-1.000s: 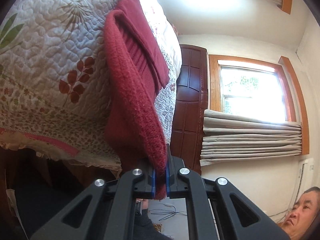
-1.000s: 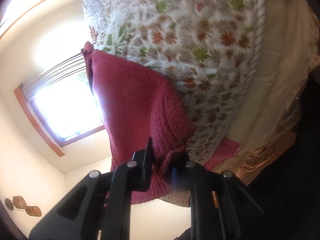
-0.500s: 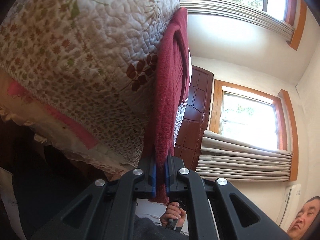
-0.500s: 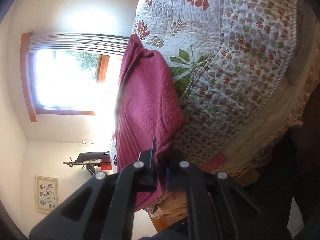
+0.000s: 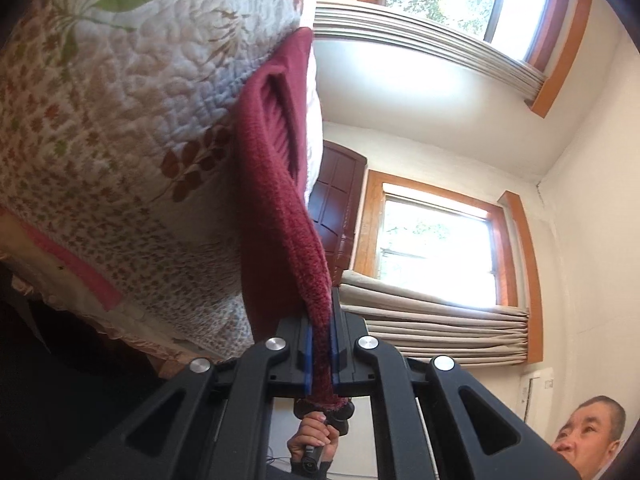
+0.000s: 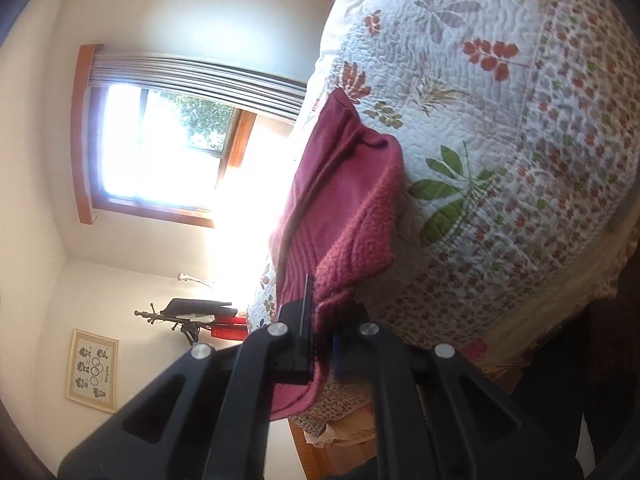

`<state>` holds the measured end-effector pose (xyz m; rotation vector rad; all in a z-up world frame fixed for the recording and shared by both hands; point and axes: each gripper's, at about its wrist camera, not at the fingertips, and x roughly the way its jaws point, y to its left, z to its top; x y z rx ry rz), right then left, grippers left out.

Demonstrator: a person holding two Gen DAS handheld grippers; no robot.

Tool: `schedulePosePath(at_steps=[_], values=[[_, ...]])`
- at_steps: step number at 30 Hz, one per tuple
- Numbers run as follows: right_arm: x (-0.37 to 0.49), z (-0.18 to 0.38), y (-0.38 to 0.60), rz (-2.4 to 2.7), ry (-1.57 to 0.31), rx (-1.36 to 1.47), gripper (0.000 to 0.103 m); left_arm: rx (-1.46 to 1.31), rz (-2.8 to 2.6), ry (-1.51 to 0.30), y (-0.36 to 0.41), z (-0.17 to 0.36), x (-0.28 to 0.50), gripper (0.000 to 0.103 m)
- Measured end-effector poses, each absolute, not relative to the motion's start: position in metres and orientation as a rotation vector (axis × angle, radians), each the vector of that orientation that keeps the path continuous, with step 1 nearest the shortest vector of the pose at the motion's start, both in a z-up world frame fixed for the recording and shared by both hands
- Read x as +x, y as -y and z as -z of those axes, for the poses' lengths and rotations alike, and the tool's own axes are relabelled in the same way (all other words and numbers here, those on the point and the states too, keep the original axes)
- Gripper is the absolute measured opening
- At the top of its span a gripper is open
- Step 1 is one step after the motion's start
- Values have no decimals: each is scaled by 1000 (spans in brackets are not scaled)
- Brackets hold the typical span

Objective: Fold small clothes
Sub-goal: 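Lift the hem with both grippers and fold it toward the collar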

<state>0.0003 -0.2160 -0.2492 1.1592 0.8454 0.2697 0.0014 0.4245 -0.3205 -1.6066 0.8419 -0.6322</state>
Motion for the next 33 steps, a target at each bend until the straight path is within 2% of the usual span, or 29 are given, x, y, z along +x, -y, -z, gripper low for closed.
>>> schedulePosePath(at_steps=[7, 12, 24, 33], values=[[75, 210, 220, -343, -832, 1078, 5, -1660, 633, -769, -432, 289, 50, 6], [143, 206, 217, -371, -883, 1018, 5, -1742, 531, -746, -435, 295, 91, 6], [305, 277, 193, -356, -1136, 897, 5, -1762, 250, -864, -443, 355, 198, 6], [368, 336, 189, -325, -1289, 891, 6, -1731, 115, -934, -438, 393, 242, 8]])
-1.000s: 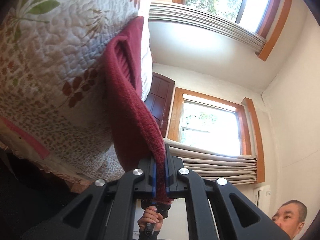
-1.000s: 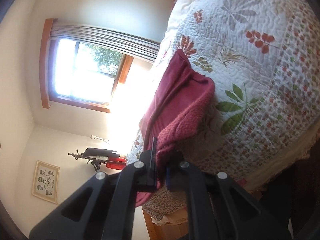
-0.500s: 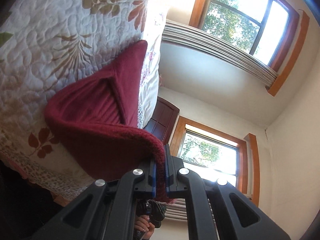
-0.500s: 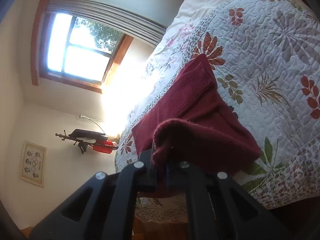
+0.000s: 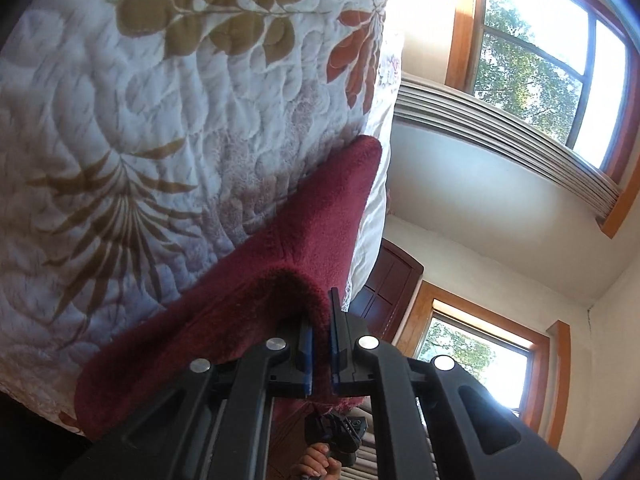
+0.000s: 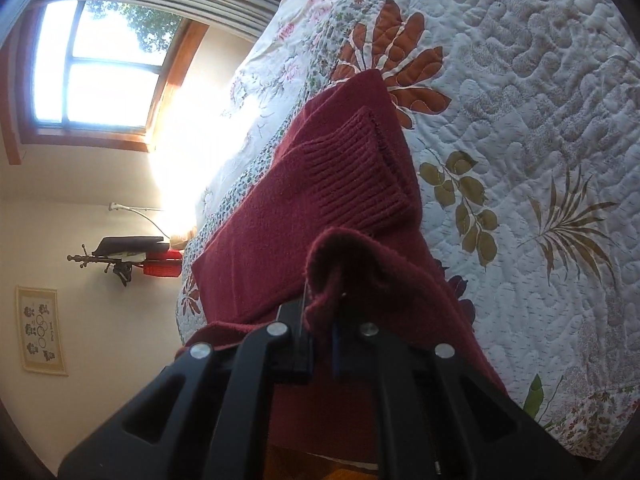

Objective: Fold small clothes
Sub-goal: 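Lift the hem with both grippers and fold it toward the collar, then open both grippers and release the folded hem onto the sweater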

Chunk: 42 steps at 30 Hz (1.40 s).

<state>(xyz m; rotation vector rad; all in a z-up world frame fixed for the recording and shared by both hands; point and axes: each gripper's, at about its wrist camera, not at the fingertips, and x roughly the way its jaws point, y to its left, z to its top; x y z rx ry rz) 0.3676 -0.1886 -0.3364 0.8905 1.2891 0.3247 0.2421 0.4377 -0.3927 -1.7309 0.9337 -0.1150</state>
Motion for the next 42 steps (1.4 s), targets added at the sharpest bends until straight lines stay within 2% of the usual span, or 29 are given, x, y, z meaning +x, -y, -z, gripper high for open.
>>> schedulePosePath(at_steps=[2, 3, 4, 7, 9, 11, 13, 16, 19, 21, 23, 26, 33, 35, 36, 37, 40, 41, 42], values=[[374, 340, 190, -351, -1310, 904, 13, -1733, 107, -931, -437, 394, 246, 23], [376, 337, 193, -369, -1308, 911, 17, -1735, 100, -916, -438, 391, 244, 40], [377, 331, 197, -388, -1294, 918, 19, -1725, 92, -898, -439, 385, 241, 50], [381, 305, 219, -454, -1229, 898, 21, -1619, 102, -862, -442, 352, 233, 57], [382, 291, 237, -493, -1207, 864, 23, -1470, 103, -877, -441, 323, 227, 66], [382, 283, 248, -534, -1197, 801, 30, -1283, 87, -914, -436, 295, 223, 71], [380, 282, 251, -561, -1205, 712, 42, -1102, 56, -957, -429, 276, 221, 77], [373, 295, 245, -562, -1241, 627, 43, -941, 32, -1030, -422, 271, 225, 80], [363, 307, 231, -550, -1250, 563, 51, -813, 31, -1124, -416, 284, 241, 80], [358, 316, 221, -519, -1260, 520, 52, -720, 33, -1175, -413, 297, 252, 80], [358, 327, 213, -479, -1276, 500, 52, -701, 53, -1218, -413, 311, 264, 80], [356, 335, 207, -435, -1290, 502, 58, -681, 112, -1260, -411, 327, 282, 80], [362, 348, 197, -372, -1326, 475, 58, -674, 239, -1323, -402, 347, 300, 80], [363, 350, 194, -369, -1329, 452, 60, -660, 256, -1306, -401, 343, 296, 77], [363, 350, 192, -370, -1331, 441, 60, -657, 252, -1296, -401, 340, 294, 68], [363, 351, 191, -373, -1334, 433, 60, -665, 252, -1295, -401, 340, 293, 54], [363, 352, 189, -389, -1337, 419, 57, -687, 247, -1298, -402, 339, 291, 43], [362, 353, 187, -401, -1342, 415, 52, -681, 243, -1296, -399, 338, 294, 40], [361, 351, 184, -412, -1345, 405, 35, -670, 239, -1290, -397, 335, 293, 33]])
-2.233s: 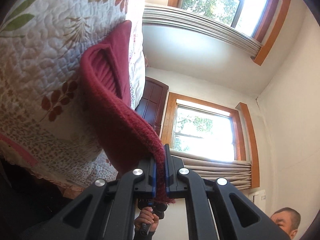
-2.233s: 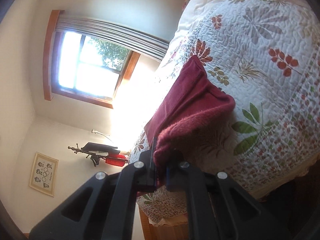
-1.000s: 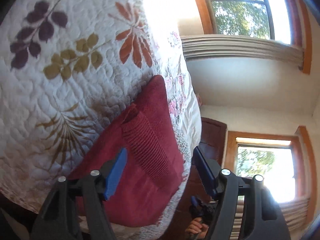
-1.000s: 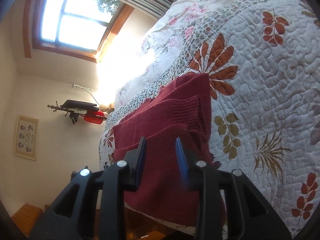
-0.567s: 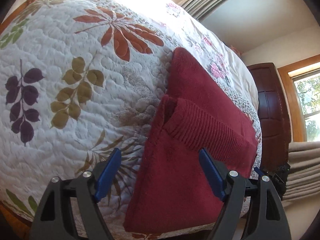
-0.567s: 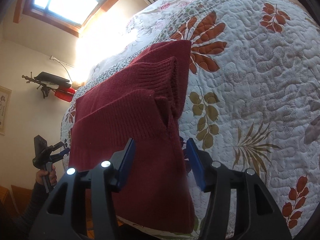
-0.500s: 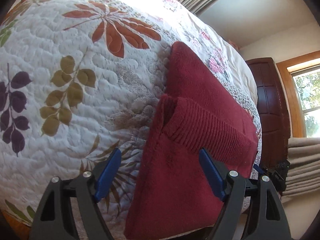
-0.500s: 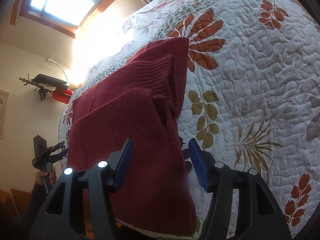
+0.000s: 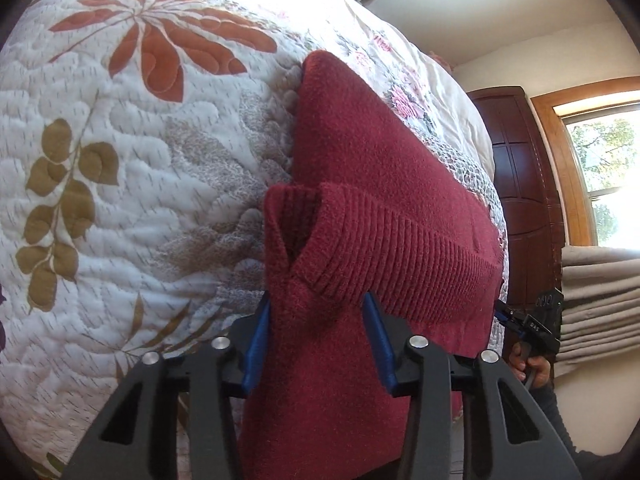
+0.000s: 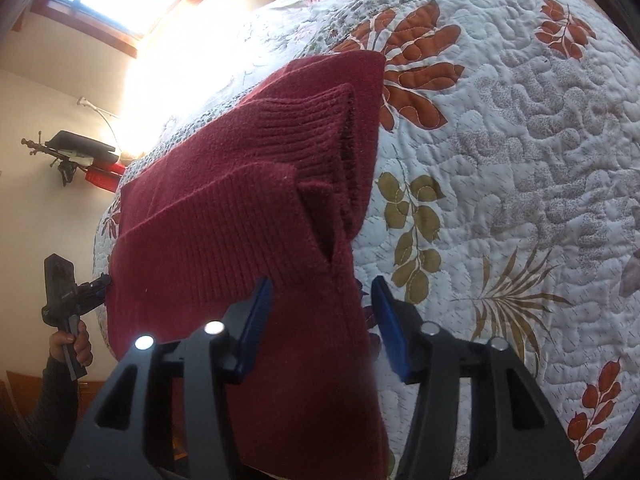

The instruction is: Fold small clothes

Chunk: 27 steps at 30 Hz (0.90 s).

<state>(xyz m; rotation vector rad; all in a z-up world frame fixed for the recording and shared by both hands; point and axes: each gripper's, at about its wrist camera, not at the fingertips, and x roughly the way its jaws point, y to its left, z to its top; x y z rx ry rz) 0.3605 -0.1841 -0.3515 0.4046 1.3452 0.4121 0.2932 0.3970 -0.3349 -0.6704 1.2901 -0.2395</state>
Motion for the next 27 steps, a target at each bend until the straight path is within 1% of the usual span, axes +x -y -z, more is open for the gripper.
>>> schedulePosePath(at_steps=[1, 3, 4, 7, 9, 11, 13, 14, 17, 20, 24, 27], values=[[359, 348, 180, -403, -1340, 372, 23, -658, 232, -1282, -395, 332, 294, 27], [356, 339, 174, -396, -1323, 320, 17, -638, 214, -1258, -388, 326, 300, 25], [355, 333, 171, -406, -1312, 314, 15, -633, 212, -1243, -387, 322, 298, 21], [351, 327, 165, -461, -1300, 309, 16, -603, 215, -1217, -384, 314, 298, 20], [355, 332, 164, -463, -1315, 294, 20, -587, 216, -1220, -381, 316, 299, 20], [359, 337, 161, -452, -1328, 295, 20, -581, 206, -1223, -378, 319, 301, 20], [360, 337, 162, -432, -1321, 300, 9, -581, 195, -1217, -377, 317, 300, 10], [359, 332, 165, -430, -1308, 313, 9, -589, 193, -1208, -374, 313, 298, 9], [350, 305, 175, -426, -1242, 333, 8, -541, 178, -1143, -368, 287, 288, 9], [333, 267, 182, -425, -1160, 356, 7, -560, 178, -1061, -371, 256, 274, 8], [317, 218, 189, -428, -1051, 358, 7, -564, 203, -931, -375, 208, 260, 8], [320, 185, 192, -429, -975, 345, 7, -548, 227, -837, -376, 170, 261, 8]])
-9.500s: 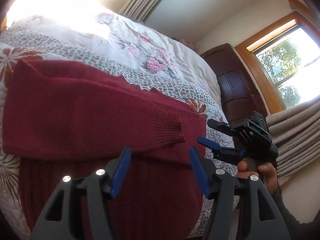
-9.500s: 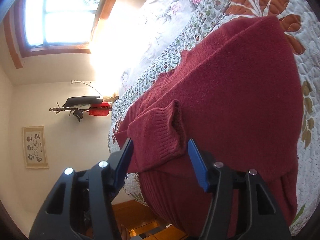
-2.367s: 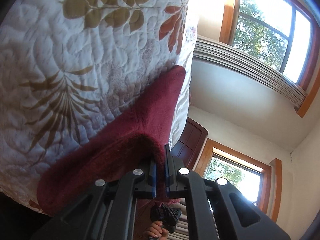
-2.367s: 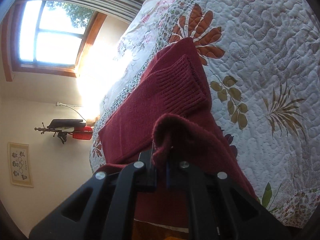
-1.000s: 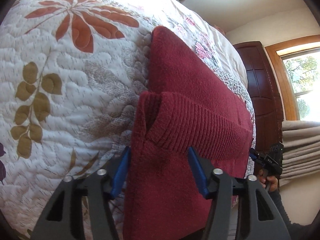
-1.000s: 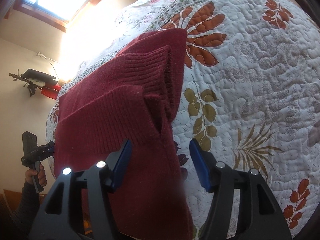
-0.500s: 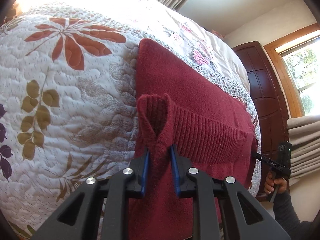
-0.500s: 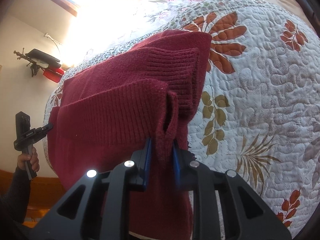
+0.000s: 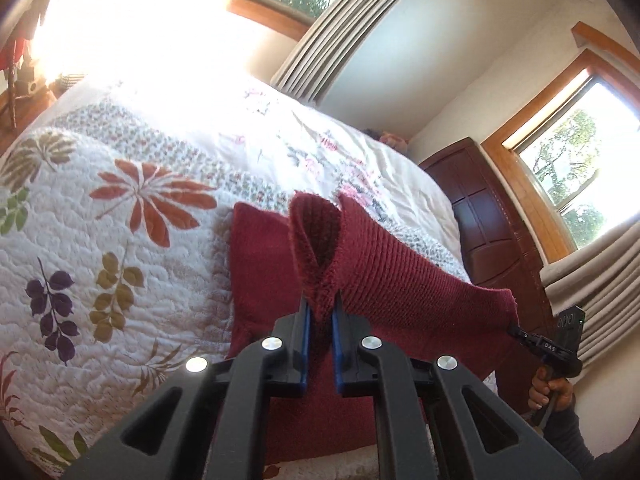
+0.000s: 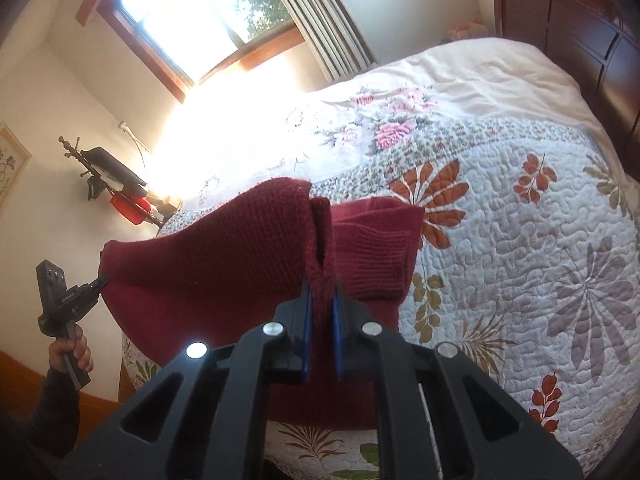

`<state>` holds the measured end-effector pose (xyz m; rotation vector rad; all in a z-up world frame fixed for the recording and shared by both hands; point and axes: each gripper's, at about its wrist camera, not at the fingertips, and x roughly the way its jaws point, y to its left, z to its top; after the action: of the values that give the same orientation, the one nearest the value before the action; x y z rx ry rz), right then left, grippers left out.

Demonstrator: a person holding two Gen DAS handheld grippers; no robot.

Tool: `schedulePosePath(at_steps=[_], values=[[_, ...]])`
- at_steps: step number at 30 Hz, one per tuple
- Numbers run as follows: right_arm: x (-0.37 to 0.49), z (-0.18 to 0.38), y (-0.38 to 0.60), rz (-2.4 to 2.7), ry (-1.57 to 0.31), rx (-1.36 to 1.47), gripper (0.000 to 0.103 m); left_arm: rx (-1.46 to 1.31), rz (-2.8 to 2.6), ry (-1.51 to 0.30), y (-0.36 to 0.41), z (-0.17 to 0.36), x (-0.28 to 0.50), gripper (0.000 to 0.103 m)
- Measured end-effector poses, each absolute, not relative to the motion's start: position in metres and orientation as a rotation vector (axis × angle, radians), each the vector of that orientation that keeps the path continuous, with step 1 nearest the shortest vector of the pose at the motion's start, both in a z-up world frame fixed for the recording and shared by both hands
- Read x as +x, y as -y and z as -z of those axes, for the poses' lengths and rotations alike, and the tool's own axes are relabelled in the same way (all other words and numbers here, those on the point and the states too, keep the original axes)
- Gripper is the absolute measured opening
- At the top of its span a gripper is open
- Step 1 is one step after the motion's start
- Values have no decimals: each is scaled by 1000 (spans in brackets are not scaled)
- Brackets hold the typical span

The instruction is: Fold small clothes

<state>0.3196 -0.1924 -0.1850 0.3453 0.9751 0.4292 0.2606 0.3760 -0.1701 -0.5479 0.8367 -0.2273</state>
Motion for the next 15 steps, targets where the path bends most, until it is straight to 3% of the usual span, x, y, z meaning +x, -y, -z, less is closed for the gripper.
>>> schedulePosePath(at_steps=[7, 15], values=[[352, 142, 193, -419, -862, 316, 7, -468, 288, -724, -371, 120, 295, 8], [402, 141, 191, -392, -845, 302, 7, -450, 302, -723, -371, 125, 349, 8]])
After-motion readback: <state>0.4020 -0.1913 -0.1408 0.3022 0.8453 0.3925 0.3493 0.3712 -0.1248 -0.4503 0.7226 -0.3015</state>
